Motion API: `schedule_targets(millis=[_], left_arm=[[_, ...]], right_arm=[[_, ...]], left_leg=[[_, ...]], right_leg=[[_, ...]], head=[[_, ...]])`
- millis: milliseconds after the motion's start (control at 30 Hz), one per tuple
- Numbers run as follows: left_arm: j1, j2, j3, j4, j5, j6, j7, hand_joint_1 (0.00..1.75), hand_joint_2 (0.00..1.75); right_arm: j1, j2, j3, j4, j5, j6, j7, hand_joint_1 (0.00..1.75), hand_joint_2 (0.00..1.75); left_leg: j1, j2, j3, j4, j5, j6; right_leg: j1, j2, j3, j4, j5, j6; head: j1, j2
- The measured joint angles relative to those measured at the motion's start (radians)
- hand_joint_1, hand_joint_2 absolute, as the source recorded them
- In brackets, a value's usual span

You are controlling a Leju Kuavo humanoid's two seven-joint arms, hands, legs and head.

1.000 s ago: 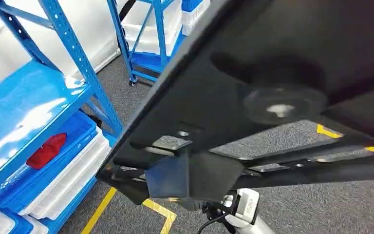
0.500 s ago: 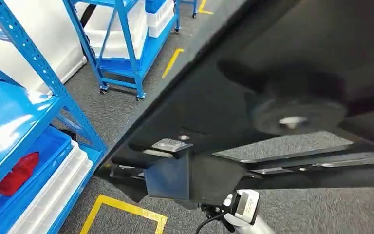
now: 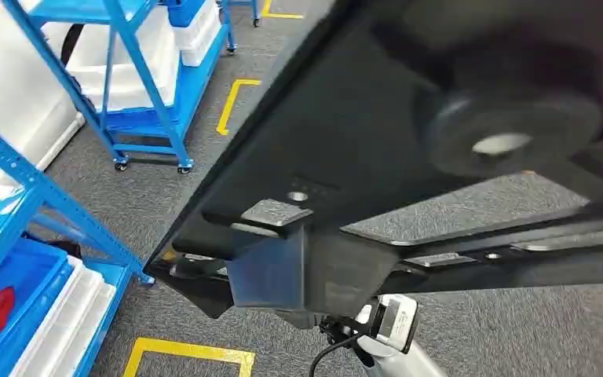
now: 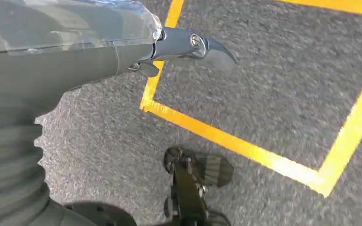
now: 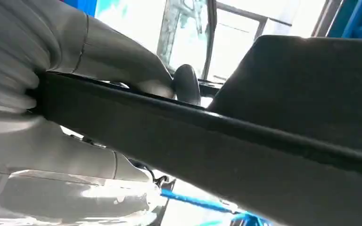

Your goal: Take the parts from the cabinet and place them on the table.

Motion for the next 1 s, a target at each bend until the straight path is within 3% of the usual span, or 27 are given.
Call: schedule_targets(millis=[33,100,133,167,200,267,300,333,433,467,500,533,567,633,667,700,767,800,833,867,967,1000], left_arm=[[0.001,0.000,0.001,0.000,0.000,0.000,-0.001,0.00,1.75],[0.006,0.002,0.005,0.000,-0.001,0.000,-0.001,0.00,1.75],[0.009,0.003,0.005,0.000,-0.001,-0.002,-0.001,0.00,1.75],[0.011,0.003,0.006,0.000,-0.002,-0.002,-0.001,0.00,1.75],[0.012,0.004,0.006,0.000,-0.004,-0.002,-0.001,0.00,1.75],[0.010,0.004,0.006,0.000,-0.006,-0.002,-0.001,0.00,1.75],[0.011,0.006,0.006,0.000,-0.006,-0.002,0.000,0.00,1.75],[0.013,0.006,0.006,0.000,-0.008,-0.002,0.003,0.00,1.75],[0.010,0.007,0.006,0.000,-0.009,-0.002,0.005,0.00,1.75],[0.010,0.007,0.007,0.000,-0.010,-0.004,0.005,0.00,1.75],[0.008,0.007,0.007,0.000,-0.010,-0.007,0.004,0.00,1.75],[0.008,0.008,0.007,0.000,-0.010,-0.011,0.003,0.00,1.75],[0.010,0.008,0.007,0.000,-0.014,-0.015,0.003,0.00,1.75],[0.014,0.008,0.008,0.000,-0.018,-0.022,0.002,0.00,1.75],[0.014,0.008,0.008,0.000,-0.019,-0.022,0.002,0.00,1.75],[0.012,0.008,0.008,0.000,-0.024,-0.022,0.003,0.00,1.75],[0.009,0.007,0.008,0.000,-0.031,-0.022,0.006,0.00,1.75],[0.009,0.006,0.008,0.000,-0.036,-0.022,0.008,0.00,1.75],[0.010,0.006,0.008,0.000,-0.037,-0.020,0.013,0.00,1.75],[0.010,0.006,0.008,0.000,-0.039,-0.019,0.014,0.00,1.75],[0.007,0.005,0.008,0.000,-0.041,-0.022,0.016,0.00,1.75],[0.006,0.005,0.008,0.000,-0.042,-0.022,0.016,0.00,1.75]], right_arm=[[-0.004,0.005,0.001,0.000,0.000,0.000,0.000,1.75,1.75],[-0.005,0.009,0.001,0.000,-0.003,-0.001,0.000,1.75,1.75],[-0.004,0.009,0.001,0.000,-0.004,-0.001,0.001,1.75,1.75],[-0.004,0.009,0.001,0.001,-0.006,-0.001,0.001,1.75,1.75],[-0.004,0.009,0.001,0.001,-0.009,-0.001,0.001,1.75,1.75],[-0.005,0.010,0.002,0.001,-0.013,-0.002,0.001,1.75,1.75],[-0.005,0.011,0.002,0.001,-0.014,-0.003,0.001,1.75,1.75],[-0.006,0.011,0.003,0.001,-0.014,-0.004,0.001,1.75,1.75],[-0.003,0.013,0.004,0.000,-0.014,-0.015,0.004,1.75,1.75],[-0.004,0.013,0.004,0.000,-0.014,-0.018,0.005,1.75,1.75],[-0.003,0.012,0.004,-0.001,-0.014,-0.019,0.005,1.75,1.75],[-0.006,0.012,0.005,-0.002,-0.014,-0.019,0.006,1.75,1.75],[-0.005,0.012,0.005,-0.003,-0.014,-0.019,0.006,1.75,1.75],[0.001,0.010,0.006,-0.003,-0.012,-0.025,0.006,1.75,1.75],[0.005,0.009,0.006,-0.003,-0.011,-0.029,0.007,1.75,1.75],[0.008,0.007,0.006,-0.003,-0.010,-0.034,0.007,1.75,1.75],[0.011,0.006,0.006,-0.003,-0.004,-0.039,0.007,1.75,1.75],[0.012,0.006,0.006,-0.005,0.000,-0.042,0.008,1.75,1.75],[0.013,0.006,0.006,-0.008,0.004,-0.046,0.009,1.75,1.75],[0.014,0.006,0.006,-0.010,0.006,-0.050,0.010,1.75,1.75],[0.029,0.002,0.001,-0.016,0.008,-0.055,0.014,1.75,1.75],[0.035,0.002,-0.001,-0.020,0.012,-0.056,0.017,1.75,1.75]], left_leg=[[0.002,-0.029,-0.024,0.056,-0.036,0.000],[0.002,-0.049,-0.108,0.232,-0.116,-0.002],[0.002,-0.050,-0.141,0.293,-0.130,-0.002],[0.002,-0.050,-0.154,0.306,-0.117,-0.002],[0.002,-0.051,-0.142,0.270,-0.082,0.000],[0.003,-0.066,-0.068,0.092,0.024,0.006],[0.006,-0.116,-0.039,0.016,0.051,0.009],[0.009,-0.153,-0.032,-0.004,0.038,0.012],[0.000,-0.128,-0.032,-0.003,0.039,0.021],[0.009,-0.114,-0.028,-0.013,0.045,0.030],[0.009,-0.097,-0.024,-0.018,0.049,0.036],[0.008,-0.086,-0.024,-0.019,0.048,0.046],[0.004,-0.072,-0.024,-0.019,0.047,0.048],[0.000,-0.043,-0.025,-0.018,0.045,0.051],[-0.001,-0.029,-0.024,-0.017,0.044,0.051],[-0.001,-0.016,-0.023,-0.017,0.042,0.050],[-0.002,0.005,-0.017,-0.017,0.038,0.045],[-0.003,0.013,-0.012,-0.017,0.035,0.042],[-0.009,0.021,-0.010,-0.017,0.030,0.036],[-0.009,0.028,-0.008,-0.016,0.029,0.030],[-0.008,0.058,0.004,-0.023,0.025,0.014],[-0.001,0.036,0.001,-0.016,0.013,0.009]], right_leg=[[0.000,0.006,0.000,0.000,0.001,-0.006],[0.003,0.030,0.000,0.000,0.000,-0.010],[0.005,0.043,0.000,0.001,0.000,-0.010],[0.005,0.057,0.000,0.002,0.000,-0.010],[0.006,0.070,0.002,0.003,0.000,-0.010],[0.005,0.097,0.006,0.007,-0.003,-0.006],[0.002,0.106,0.004,0.011,-0.005,-0.002],[0.007,0.118,-0.006,0.019,-0.004,0.004],[-0.005,0.150,-0.018,0.013,0.008,0.026],[0.002,0.162,-0.020,0.013,0.008,0.034],[0.004,0.113,-0.025,0.030,-0.005,0.035],[0.006,0.063,-0.049,0.080,-0.038,0.038],[0.004,0.039,-0.086,0.155,-0.076,0.041],[-0.002,0.026,-0.164,0.310,-0.135,0.046],[-0.004,0.024,-0.179,0.338,-0.134,0.047],[-0.006,0.023,-0.164,0.309,-0.109,0.047],[-0.006,0.005,-0.071,0.140,-0.028,0.042],[-0.001,-0.029,-0.019,0.050,0.002,0.035],[0.013,-0.073,-0.001,0.013,-0.016,0.027],[0.014,-0.053,-0.003,0.010,-0.009,0.022],[0.019,-0.021,-0.004,0.004,-0.008,0.009],[0.006,-0.013,0.004,-0.006,-0.001,0.001]], head=[[0.000,0.000],[0.000,0.000],[0.000,0.000],[0.000,0.000],[0.000,0.000],[0.000,0.000],[0.000,0.000],[0.000,0.000],[0.000,0.000],[0.000,0.000],[0.000,0.000],[0.000,0.000],[0.000,0.000],[0.000,0.000],[0.000,0.000],[0.000,0.000],[0.000,0.000],[0.000,0.000],[0.000,0.000],[0.000,0.000],[0.000,0.000],[0.000,0.000]])
